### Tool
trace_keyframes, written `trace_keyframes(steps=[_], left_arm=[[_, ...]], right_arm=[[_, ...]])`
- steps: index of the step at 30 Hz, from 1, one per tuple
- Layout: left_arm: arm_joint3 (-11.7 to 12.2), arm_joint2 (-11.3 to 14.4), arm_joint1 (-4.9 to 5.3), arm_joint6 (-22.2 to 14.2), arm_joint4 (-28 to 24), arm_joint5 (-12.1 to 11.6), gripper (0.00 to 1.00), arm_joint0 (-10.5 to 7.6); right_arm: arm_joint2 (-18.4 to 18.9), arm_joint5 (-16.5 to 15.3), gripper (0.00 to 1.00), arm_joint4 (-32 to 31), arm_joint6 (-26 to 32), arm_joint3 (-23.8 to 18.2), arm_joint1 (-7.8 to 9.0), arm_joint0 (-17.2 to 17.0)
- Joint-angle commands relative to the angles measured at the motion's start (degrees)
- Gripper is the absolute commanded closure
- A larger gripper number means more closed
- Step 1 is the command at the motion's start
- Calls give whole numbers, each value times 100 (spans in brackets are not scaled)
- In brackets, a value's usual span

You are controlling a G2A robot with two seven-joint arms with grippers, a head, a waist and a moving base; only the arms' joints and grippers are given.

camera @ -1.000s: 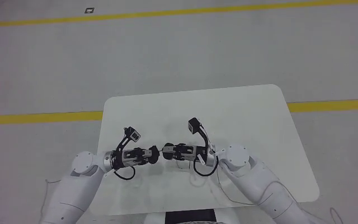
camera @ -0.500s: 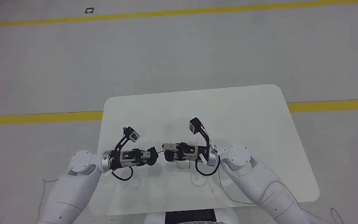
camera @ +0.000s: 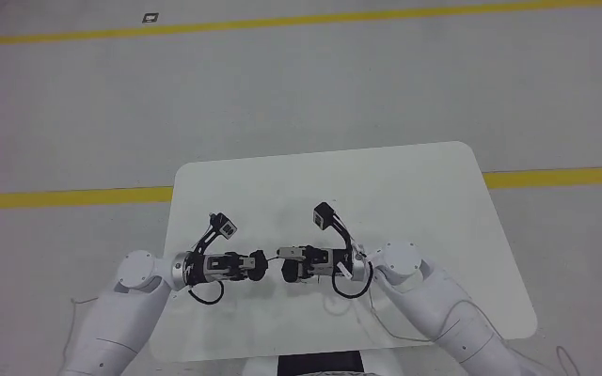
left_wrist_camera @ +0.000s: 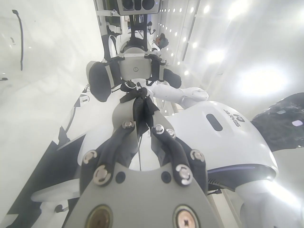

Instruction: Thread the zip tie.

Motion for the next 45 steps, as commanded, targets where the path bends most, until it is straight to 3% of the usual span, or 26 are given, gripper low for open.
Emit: trace_keyframes(steps=[1,9,14,24,29,30,31,32,34,37,45], left_arm=[[-31,26,-3,127,20,41,100,3],[8,-199,157,-1,-15,-17,100,216],[-82,-112,294,-1,-58,-91,100,317],[-82,-112,294,-1,-58,-91,100,317],[-82,-112,294,-1,-58,-91,100,317],[-82,-112,294,-1,-58,-91,100,317],[-82,-112,294,-1,-58,-91,100,317],[-82,-112,294,-1,-58,-91,100,317],[-82,-112,294,-1,-58,-91,100,317],[-82,-112,294,-1,-58,-91,100,317],[-82,-112,294,-1,-58,-91,100,317]], right_arm=[[0,0,0,0,0,0,0,0],[156,-22,0,174,-43,62,47,-150],[154,-5,0,200,127,93,61,-116],[108,49,0,185,-5,60,55,-145],[-115,64,0,183,-12,152,-4,41],[-161,49,17,194,-14,191,-19,85],[-203,33,44,215,-16,238,-35,130],[-242,17,55,234,-24,290,-51,175],[-319,-23,60,272,-16,398,-82,265],[-389,-76,76,321,-9,524,-113,342],[-441,-154,80,372,5,649,-133,365]])
